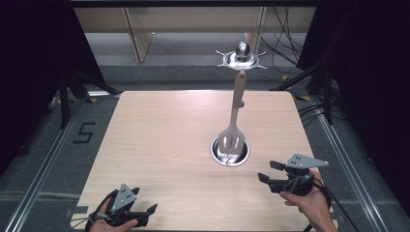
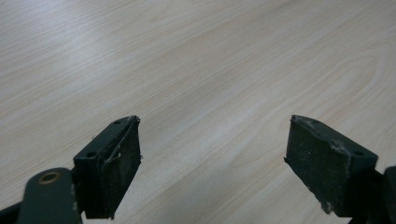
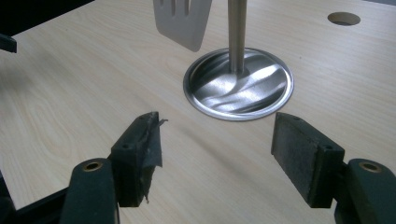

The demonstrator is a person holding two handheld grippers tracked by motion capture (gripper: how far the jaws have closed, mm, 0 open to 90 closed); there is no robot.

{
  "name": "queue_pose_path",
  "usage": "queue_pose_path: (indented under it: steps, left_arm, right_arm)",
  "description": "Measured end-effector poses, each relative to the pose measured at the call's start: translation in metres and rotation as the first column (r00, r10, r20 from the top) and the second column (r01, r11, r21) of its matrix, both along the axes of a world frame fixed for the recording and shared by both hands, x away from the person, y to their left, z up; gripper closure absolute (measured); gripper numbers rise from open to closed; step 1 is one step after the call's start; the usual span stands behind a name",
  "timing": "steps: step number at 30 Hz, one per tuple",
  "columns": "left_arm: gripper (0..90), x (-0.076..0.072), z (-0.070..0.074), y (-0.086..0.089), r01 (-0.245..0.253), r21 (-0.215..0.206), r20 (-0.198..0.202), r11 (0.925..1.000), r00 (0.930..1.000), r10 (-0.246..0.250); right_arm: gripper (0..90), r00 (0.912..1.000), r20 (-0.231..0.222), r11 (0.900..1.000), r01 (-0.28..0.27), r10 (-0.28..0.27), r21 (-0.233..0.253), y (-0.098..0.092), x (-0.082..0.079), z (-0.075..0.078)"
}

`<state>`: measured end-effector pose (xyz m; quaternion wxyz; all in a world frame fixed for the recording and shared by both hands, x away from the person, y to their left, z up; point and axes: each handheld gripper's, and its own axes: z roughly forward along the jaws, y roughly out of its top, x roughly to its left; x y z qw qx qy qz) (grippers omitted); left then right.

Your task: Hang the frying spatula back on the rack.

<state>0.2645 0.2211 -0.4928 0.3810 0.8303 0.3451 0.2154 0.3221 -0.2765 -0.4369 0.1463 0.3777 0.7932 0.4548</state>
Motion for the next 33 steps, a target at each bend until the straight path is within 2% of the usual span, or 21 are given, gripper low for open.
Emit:
queue_pose_path:
  steps: [1, 4, 5, 7, 9, 11, 14, 15, 16, 17, 18, 21, 22, 23, 24, 25, 26, 27, 28, 30, 33]
  left_arm:
    - [17.2, 0.001, 0.000, 0.001, 0.012, 0.008, 0.008, 0.9999, 0.9999, -0.012]
    - [17.2, -0.001, -0.001, -0.001, -0.003, -0.023, -0.011, 0.9997, 0.9999, 0.003]
    - [17.2, 0.000, 0.000, 0.000, -0.003, -0.006, -0.008, 1.0000, 1.0000, 0.003]
    - [17.2, 0.001, 0.001, 0.001, 0.017, 0.017, 0.010, 0.9997, 0.9998, -0.017]
    - [17.2, -0.003, -0.001, -0.004, -0.031, -0.044, -0.032, 0.9985, 0.9991, 0.029]
    - [17.2, -0.005, -0.002, -0.005, -0.055, -0.064, -0.051, 0.9965, 0.9974, 0.052]
    - [17.2, -0.003, -0.002, -0.005, -0.025, -0.060, -0.021, 0.9979, 0.9995, 0.024]
    - [17.2, 0.001, 0.001, 0.000, 0.016, 0.017, 0.002, 0.9997, 0.9999, -0.016]
    - [17.2, 0.001, 0.001, 0.000, 0.016, 0.017, 0.002, 0.9997, 0.9999, -0.016]
    - [17.2, -0.003, -0.001, -0.004, -0.024, -0.046, -0.029, 0.9986, 0.9993, 0.022]
    - [17.2, -0.004, -0.001, -0.004, -0.027, -0.041, -0.038, 0.9988, 0.9989, 0.025]
    - [17.2, -0.003, 0.000, -0.003, -0.014, -0.024, -0.028, 0.9996, 0.9995, 0.013]
    - [17.3, -0.003, 0.000, -0.003, -0.013, -0.024, -0.026, 0.9996, 0.9996, 0.012]
    - [17.2, -0.002, 0.000, -0.002, -0.009, -0.005, -0.016, 1.0000, 0.9998, 0.009]
    - [17.2, -0.002, 0.000, -0.002, -0.009, -0.005, -0.016, 1.0000, 0.9998, 0.009]
    - [17.2, -0.002, 0.000, -0.003, -0.003, -0.013, -0.015, 0.9999, 0.9999, 0.003]
    - [17.2, -0.004, -0.001, -0.004, -0.027, -0.029, -0.034, 0.9992, 0.9991, 0.026]
    - [17.2, -0.004, -0.001, -0.004, -0.021, -0.026, -0.032, 0.9994, 0.9993, 0.020]
    - [17.2, -0.003, -0.001, -0.005, -0.018, -0.031, -0.025, 0.9994, 0.9995, 0.017]
    - [17.2, -0.003, -0.001, -0.004, -0.015, -0.025, -0.026, 0.9996, 0.9996, 0.014]
    - [17.2, -0.004, -0.001, -0.005, -0.022, -0.030, -0.023, 0.9993, 0.9995, 0.022]
  right_arm:
    - [33.8, 0.9993, -0.034, 1.000, 0.013, -0.012, 0.007, 0.000, -0.003, 0.000]
    - [33.7, 0.9995, -0.026, 1.000, 0.015, -0.015, 0.010, -0.003, -0.004, -0.003]
    - [33.7, 0.9986, -0.051, 1.000, 0.017, -0.016, 0.017, -0.003, -0.005, -0.003]
    - [33.7, 0.9995, -0.028, 1.000, 0.016, -0.015, 0.012, -0.004, -0.005, -0.006]
    - [33.6, 0.9995, -0.031, 1.000, 0.010, -0.009, 0.014, -0.005, -0.005, -0.008]
    - [33.6, 0.9987, -0.048, 1.000, 0.016, -0.016, 0.015, -0.005, -0.008, -0.009]
    - [33.6, 0.9975, -0.067, 0.999, 0.024, -0.023, 0.022, -0.005, -0.011, -0.010]
    - [33.5, 0.9977, -0.067, 1.000, 0.014, -0.013, 0.026, -0.006, -0.012, -0.013]
    - [33.5, 0.9977, -0.067, 1.000, 0.014, -0.013, 0.026, -0.006, -0.012, -0.013]
    - [33.4, 0.9994, -0.035, 1.000, 0.008, -0.008, 0.002, -0.008, -0.012, -0.015]
    - [33.4, 0.9981, -0.059, 1.000, 0.018, -0.017, 0.017, -0.008, -0.014, -0.016]
    - [33.4, 0.9977, -0.065, 1.000, 0.023, -0.023, 0.009, -0.009, -0.015, -0.017]
    - [33.4, 0.9990, -0.043, 1.000, 0.014, -0.014, 0.000, -0.010, -0.015, -0.018]
    - [33.4, 0.9973, -0.070, 1.000, 0.023, -0.023, 0.003, -0.010, -0.017, -0.018]
    - [33.4, 0.9973, -0.070, 1.000, 0.023, -0.023, 0.003, -0.010, -0.017, -0.018]
    - [32.9, 0.9996, -0.026, 1.000, 0.008, -0.008, -0.011, -0.011, -0.016, -0.020]
    - [32.6, 0.9978, -0.060, 1.000, 0.029, -0.028, 0.007, -0.010, -0.019, -0.020]
    - [32.3, 0.9996, -0.024, 1.000, 0.015, -0.016, -0.017, -0.013, -0.018, -0.020]
    - [32.0, 0.9977, -0.060, 0.999, 0.032, -0.031, 0.013, -0.011, -0.021, -0.020]
    - [31.8, 0.9987, -0.042, 1.000, 0.028, -0.028, 0.007, -0.012, -0.021, -0.021]
    - [31.6, 0.9974, -0.065, 1.000, 0.031, -0.031, 0.004, -0.013, -0.025, -0.023]
